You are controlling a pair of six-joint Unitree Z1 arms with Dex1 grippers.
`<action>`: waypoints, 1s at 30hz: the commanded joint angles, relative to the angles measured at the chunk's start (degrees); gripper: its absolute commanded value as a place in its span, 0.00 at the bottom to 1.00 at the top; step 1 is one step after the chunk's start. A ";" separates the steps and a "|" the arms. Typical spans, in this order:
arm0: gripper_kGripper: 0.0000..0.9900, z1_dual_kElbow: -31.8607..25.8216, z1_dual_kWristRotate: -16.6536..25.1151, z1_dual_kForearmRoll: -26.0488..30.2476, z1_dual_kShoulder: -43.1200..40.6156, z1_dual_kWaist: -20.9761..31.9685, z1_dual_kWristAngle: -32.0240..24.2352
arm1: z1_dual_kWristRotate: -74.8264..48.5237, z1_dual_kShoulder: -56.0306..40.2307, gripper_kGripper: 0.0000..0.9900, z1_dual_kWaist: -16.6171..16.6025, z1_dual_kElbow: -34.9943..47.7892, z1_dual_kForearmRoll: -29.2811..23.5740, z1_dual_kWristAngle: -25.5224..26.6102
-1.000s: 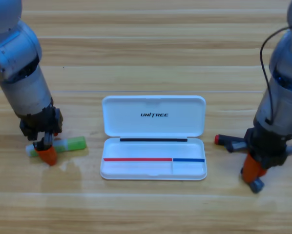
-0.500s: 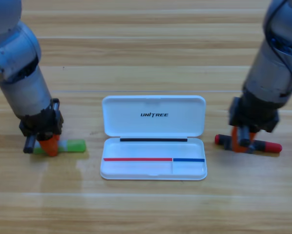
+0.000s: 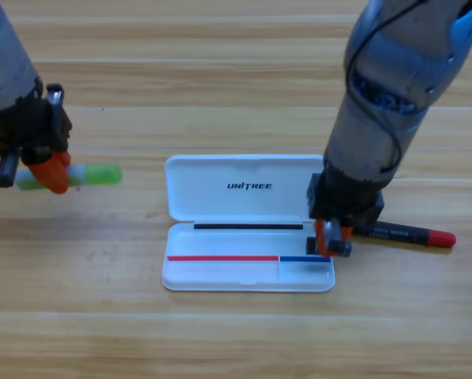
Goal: Clean up eraser and pencils
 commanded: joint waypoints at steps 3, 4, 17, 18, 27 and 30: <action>0.00 -0.06 -1.47 1.85 -0.36 -3.08 0.51 | -0.54 5.24 0.00 2.27 -1.48 0.71 0.55; 0.00 -0.06 -1.56 1.94 -0.36 -3.16 0.51 | -0.54 5.50 0.00 2.36 -1.57 0.62 0.55; 0.00 0.38 -1.82 1.94 0.25 -3.43 0.34 | -0.54 8.76 0.00 2.36 -4.38 0.62 0.02; 0.00 0.38 -1.82 1.94 0.34 -3.43 0.34 | -0.54 8.84 0.00 2.36 -4.47 0.71 0.02; 0.00 0.47 -2.61 1.85 1.83 -4.13 0.34 | -0.19 8.40 0.27 2.36 -3.94 0.71 -0.16; 0.00 0.47 -2.79 1.85 2.45 -4.39 0.34 | 1.22 6.38 0.67 2.36 -3.33 0.80 -1.74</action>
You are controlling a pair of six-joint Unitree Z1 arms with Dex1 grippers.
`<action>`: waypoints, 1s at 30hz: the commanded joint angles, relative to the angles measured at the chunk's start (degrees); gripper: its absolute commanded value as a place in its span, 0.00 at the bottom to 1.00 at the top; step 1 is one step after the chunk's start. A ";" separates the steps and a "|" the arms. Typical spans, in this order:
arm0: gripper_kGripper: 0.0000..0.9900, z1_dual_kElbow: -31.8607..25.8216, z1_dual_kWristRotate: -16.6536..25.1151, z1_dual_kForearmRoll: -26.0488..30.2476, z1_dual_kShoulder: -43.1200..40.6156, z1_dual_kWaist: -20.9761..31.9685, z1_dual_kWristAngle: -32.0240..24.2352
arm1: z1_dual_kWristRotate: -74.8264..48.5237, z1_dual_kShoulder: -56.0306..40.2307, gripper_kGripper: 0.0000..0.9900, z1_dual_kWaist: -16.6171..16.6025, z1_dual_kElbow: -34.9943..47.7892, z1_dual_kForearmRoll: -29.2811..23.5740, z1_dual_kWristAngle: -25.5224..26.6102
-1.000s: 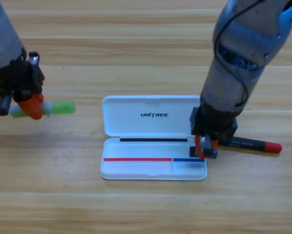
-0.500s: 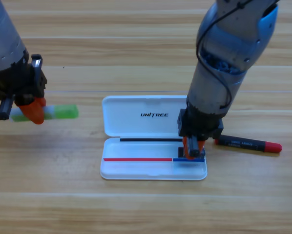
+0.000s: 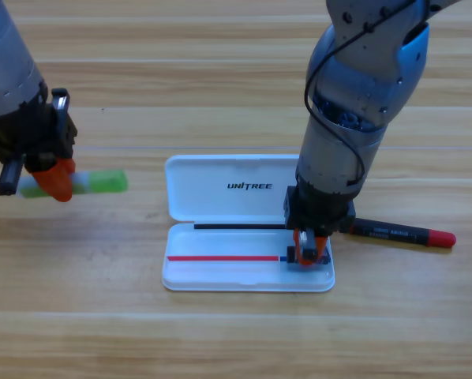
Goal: Clean up eraser and pencils
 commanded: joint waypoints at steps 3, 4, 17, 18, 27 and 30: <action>0.00 0.53 -1.14 0.46 3.15 -2.14 0.42 | 1.41 -2.42 0.79 1.36 1.59 1.76 -2.39; 0.00 0.53 -1.23 0.46 3.24 -2.32 0.51 | 1.41 -3.91 0.79 1.36 2.11 1.94 -2.39; 0.00 -6.67 -7.73 3.36 8.78 -12.95 1.39 | -4.56 -13.93 0.79 -6.99 11.08 4.75 -9.07; 0.00 -7.46 -7.91 3.71 9.92 -13.83 0.95 | -5.18 -12.88 0.79 -8.22 11.08 4.22 -9.16; 0.00 -13.27 -5.97 5.12 19.23 -14.62 -5.64 | -10.19 -3.03 0.79 -14.20 8.09 0.18 -9.33; 0.00 -16.96 -5.53 7.14 22.40 -14.62 -6.61 | -10.54 -0.92 0.79 -14.55 6.86 0.09 -8.98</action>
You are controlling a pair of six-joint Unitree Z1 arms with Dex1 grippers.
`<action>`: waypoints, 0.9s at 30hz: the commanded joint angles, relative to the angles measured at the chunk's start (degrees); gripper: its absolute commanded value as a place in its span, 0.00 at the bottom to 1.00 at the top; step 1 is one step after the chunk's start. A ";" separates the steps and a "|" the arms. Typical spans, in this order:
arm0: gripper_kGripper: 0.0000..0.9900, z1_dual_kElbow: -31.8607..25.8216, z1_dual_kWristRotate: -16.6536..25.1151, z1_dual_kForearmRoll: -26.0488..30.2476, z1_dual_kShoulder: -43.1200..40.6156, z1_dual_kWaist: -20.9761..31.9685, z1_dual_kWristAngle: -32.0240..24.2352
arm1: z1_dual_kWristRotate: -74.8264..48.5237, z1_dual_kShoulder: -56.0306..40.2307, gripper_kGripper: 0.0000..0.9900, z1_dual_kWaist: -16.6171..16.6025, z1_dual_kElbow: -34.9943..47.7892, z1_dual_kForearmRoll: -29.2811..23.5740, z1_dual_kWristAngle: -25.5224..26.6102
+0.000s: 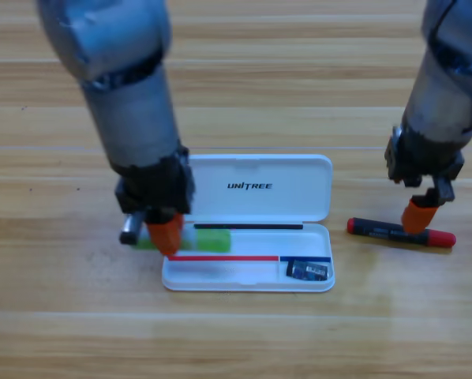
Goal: Clean up eraser and pencils
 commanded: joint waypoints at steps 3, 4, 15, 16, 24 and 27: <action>0.00 -7.02 1.15 3.92 8.77 -0.91 -2.13 | -1.16 9.14 0.78 -3.47 -2.44 -0.88 -0.05; 0.00 -7.81 1.23 4.36 9.30 -0.91 -2.22 | -1.24 9.58 0.78 -3.56 -2.70 -0.88 0.21; 0.00 -10.53 1.15 5.24 12.20 -0.91 -3.80 | -2.74 12.39 0.57 -3.82 -3.84 -0.88 2.06; 0.00 -10.71 1.06 5.24 12.29 -0.91 -3.98 | -2.83 12.57 0.50 -3.82 -3.84 -0.88 2.24; 0.00 -11.32 1.06 5.24 13.78 -0.91 -4.06 | -5.29 12.66 0.00 -3.91 -2.88 -0.80 4.52; 0.00 -11.59 1.06 5.15 14.48 -0.91 -3.98 | -5.46 13.01 0.00 -4.00 -2.79 -0.80 4.70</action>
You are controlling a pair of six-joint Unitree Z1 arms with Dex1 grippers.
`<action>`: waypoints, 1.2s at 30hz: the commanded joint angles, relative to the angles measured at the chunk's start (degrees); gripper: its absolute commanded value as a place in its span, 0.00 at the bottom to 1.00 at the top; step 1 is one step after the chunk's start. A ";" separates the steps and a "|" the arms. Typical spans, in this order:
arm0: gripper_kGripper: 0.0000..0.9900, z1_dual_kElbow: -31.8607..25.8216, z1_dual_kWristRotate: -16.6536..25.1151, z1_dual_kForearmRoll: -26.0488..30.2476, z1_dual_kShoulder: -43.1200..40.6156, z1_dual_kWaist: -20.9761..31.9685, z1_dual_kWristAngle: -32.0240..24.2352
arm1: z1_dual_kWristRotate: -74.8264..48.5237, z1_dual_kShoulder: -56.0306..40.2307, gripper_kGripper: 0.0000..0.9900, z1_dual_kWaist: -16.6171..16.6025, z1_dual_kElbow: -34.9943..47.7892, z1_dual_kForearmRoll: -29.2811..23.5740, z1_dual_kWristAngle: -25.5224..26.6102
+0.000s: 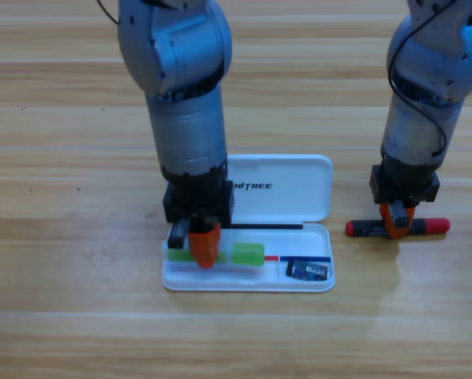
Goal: Clean up eraser and pencils
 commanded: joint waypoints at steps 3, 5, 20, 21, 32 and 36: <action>0.00 -1.16 0.35 0.74 4.45 -0.81 -0.37 | -0.82 3.80 0.00 -1.63 0.82 -0.61 1.19; 0.00 -1.34 0.27 0.74 4.63 -0.81 -0.37 | -0.82 2.83 0.00 -1.63 0.82 -0.61 -0.04; 0.07 -1.78 -1.58 0.83 4.45 -0.81 -0.19 | -0.56 -5.43 0.00 -1.63 3.19 -0.25 -0.57; 0.35 -1.69 -1.67 0.83 4.36 -0.81 -0.11 | -0.56 -5.60 0.00 -1.63 3.37 -0.25 -0.57; 1.00 -1.25 -2.02 1.18 3.75 -0.81 -0.02 | -0.47 -8.15 0.00 -1.45 4.60 -0.25 -0.66; 1.00 -0.99 -2.02 1.18 3.66 -0.81 -0.02 | -0.21 -10.88 0.00 -0.31 5.39 0.62 -0.39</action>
